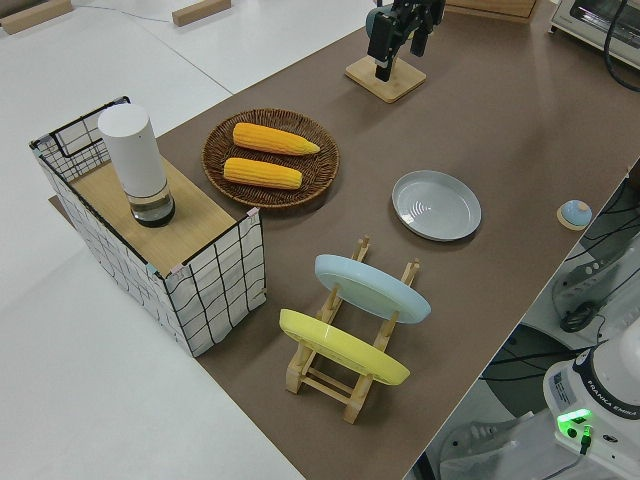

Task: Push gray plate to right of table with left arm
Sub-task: 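Move the left gripper down toward the gray plate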

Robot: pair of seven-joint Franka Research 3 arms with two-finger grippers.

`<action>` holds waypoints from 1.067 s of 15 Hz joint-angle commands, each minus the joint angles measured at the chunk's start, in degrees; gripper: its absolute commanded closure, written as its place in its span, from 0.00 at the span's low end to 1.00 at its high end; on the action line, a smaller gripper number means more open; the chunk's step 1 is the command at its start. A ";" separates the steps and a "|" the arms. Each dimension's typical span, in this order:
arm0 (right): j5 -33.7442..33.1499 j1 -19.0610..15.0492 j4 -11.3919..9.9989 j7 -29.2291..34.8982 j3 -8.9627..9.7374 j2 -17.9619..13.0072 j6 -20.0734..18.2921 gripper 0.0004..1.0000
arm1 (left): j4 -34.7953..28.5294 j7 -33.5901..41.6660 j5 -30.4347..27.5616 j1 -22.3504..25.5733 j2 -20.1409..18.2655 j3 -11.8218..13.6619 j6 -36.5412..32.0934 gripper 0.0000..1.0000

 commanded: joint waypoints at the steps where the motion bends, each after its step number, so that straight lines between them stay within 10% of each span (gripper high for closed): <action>1: 0.46 -0.62 0.06 -0.06 0.32 -0.43 -0.69 0.02 | 0.50 -0.66 0.61 0.28 0.16 0.08 -0.42 0.01; 16: 0.46 -0.62 -0.03 -0.15 0.32 -0.43 -0.69 0.02 | -9.41 -1.72 0.25 -0.07 -5.72 -0.18 2.37 0.01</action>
